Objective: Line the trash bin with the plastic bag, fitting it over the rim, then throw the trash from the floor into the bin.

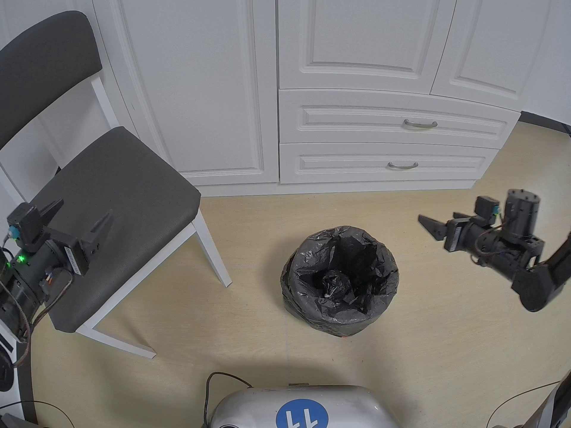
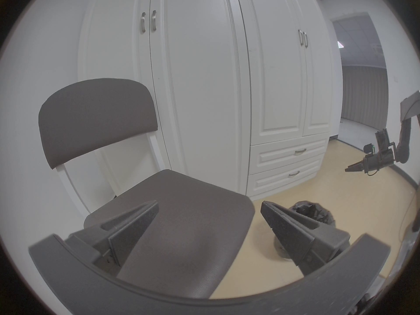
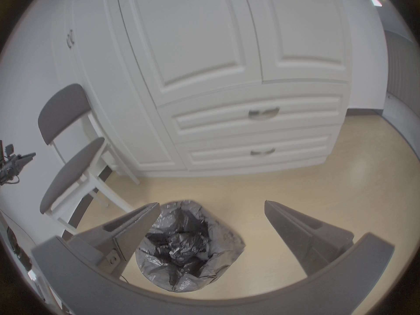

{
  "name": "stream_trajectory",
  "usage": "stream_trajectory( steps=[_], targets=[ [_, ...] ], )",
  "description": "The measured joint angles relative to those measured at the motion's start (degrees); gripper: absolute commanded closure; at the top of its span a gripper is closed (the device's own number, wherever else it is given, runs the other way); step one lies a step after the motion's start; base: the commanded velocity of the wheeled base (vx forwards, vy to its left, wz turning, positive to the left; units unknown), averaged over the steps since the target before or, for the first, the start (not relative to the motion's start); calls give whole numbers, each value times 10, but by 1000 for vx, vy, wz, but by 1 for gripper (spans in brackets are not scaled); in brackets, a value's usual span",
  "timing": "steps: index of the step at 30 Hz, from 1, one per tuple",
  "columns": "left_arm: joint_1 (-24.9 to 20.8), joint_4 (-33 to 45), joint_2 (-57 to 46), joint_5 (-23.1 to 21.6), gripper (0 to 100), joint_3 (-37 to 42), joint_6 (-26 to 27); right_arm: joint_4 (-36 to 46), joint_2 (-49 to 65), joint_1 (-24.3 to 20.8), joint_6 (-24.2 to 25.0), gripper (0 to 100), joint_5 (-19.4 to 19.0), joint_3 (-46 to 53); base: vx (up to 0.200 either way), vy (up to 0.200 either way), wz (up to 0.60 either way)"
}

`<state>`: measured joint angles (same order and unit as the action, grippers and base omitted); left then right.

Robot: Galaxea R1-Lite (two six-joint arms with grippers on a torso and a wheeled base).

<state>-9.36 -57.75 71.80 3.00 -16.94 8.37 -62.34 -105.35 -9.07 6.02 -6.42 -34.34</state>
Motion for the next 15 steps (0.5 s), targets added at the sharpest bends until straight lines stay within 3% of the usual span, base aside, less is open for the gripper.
stream_trajectory(
  steps=[5, 15],
  targets=[
    [-14, 106, -90, -2, 0, -42, -19, 11, 132, 30, -7, 0, -4, 45, 0, 0, 0],
    [-24, 185, -237, -2, 0, -74, -32, 82, 409, 57, -11, 0, -29, 111, 0, 0, 0]
  ],
)
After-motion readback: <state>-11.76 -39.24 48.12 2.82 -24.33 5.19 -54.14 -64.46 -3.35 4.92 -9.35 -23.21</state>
